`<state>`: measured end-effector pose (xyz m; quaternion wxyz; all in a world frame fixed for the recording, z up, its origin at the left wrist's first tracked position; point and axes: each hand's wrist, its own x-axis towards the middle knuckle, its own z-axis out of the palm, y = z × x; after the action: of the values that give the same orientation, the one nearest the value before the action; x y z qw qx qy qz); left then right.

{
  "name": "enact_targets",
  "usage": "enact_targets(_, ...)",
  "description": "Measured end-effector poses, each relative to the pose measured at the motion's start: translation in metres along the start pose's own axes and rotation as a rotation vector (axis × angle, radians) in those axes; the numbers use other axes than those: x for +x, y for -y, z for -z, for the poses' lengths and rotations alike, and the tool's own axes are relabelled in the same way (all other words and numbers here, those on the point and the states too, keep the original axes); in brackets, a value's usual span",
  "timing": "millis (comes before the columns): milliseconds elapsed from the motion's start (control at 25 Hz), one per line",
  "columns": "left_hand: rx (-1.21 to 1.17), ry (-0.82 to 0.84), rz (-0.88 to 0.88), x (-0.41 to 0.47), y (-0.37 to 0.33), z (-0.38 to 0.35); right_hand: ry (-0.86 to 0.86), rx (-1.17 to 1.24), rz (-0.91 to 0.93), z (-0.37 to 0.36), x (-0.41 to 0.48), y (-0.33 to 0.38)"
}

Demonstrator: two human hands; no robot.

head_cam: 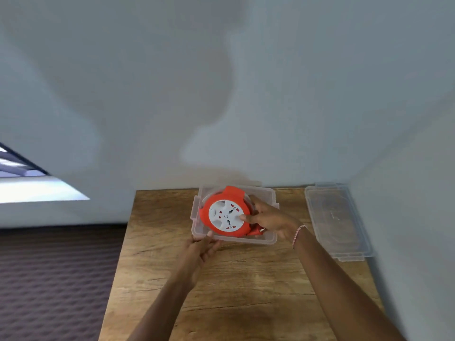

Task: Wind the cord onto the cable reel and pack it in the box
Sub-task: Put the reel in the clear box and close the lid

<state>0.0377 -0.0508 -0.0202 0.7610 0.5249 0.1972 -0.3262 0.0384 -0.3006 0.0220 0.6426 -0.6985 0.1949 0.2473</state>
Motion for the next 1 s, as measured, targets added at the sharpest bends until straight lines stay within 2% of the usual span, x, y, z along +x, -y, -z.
enact_targets(160,0.049,-0.008,-0.017,-0.013,0.005,0.019,0.071,-0.143,-0.026,-0.014,0.021,0.006)
enact_targets(360,0.198,-0.052,0.017,-0.02,0.006,0.032,0.088,-0.274,-0.161,-0.019,0.032,0.006)
enact_targets(480,0.243,-0.055,0.039,-0.023,0.001,0.034,0.019,-0.336,-0.173,-0.022,0.035,0.008)
enact_targets(600,0.246,-0.089,0.058,-0.023,-0.001,0.032,-0.09,-0.666,-0.177,-0.03,0.037,0.015)
enact_targets(760,0.252,-0.128,0.049,-0.023,0.001,0.029,-0.129,-1.078,-0.163,-0.036,0.044,0.016)
enact_targets(880,0.284,-0.127,0.053,-0.025,-0.002,0.029,-0.19,-1.171,-0.163,-0.038,0.042,0.013)
enact_targets(1000,0.427,-0.184,-0.006,-0.025,-0.005,0.031,-0.345,-1.163,-0.069,-0.038,0.031,0.011)
